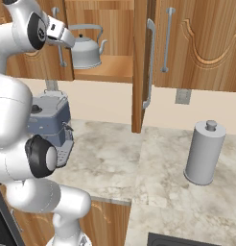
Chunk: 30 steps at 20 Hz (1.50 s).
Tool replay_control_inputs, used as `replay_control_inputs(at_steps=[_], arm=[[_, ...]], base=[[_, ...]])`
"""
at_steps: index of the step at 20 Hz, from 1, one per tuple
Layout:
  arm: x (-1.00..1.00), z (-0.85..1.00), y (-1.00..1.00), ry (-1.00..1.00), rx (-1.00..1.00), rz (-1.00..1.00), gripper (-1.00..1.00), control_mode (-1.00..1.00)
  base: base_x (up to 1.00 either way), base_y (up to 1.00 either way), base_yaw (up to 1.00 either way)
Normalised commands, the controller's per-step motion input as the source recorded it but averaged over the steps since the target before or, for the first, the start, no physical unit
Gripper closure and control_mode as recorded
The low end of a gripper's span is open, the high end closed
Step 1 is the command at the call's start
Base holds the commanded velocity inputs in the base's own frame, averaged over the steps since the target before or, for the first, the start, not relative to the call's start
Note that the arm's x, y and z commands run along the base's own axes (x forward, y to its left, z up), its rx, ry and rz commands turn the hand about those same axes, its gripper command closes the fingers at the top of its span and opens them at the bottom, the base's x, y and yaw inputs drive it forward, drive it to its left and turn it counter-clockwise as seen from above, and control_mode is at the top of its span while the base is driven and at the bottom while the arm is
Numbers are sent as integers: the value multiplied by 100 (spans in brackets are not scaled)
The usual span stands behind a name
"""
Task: Open the cabinet, pick the kettle from the cabinet, and place it in the sink.
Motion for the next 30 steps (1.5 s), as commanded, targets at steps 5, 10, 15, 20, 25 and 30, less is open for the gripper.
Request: replay_control_inputs(at_steps=[5, 10, 15, 20, 25, 30], arm=[[36, -7, 0, 5, 0, 0, -100, -100], [34, -13, 0, 0, 0, 0, 100, -100], [35, -16, 2, 0, -2, 0, 100, -100], [33, -17, -2, 0, -2, 0, 100, -100], [31, -20, -10, 0, -1, 0, 100, -100], [7, -21, -3, -8, 0, 10, 100, -100]], base=[[0, 0, 0], [0, 0, 0], [0, 0, 0], [0, 0, 0], [0, 0, 0], [0, 0, 0]])
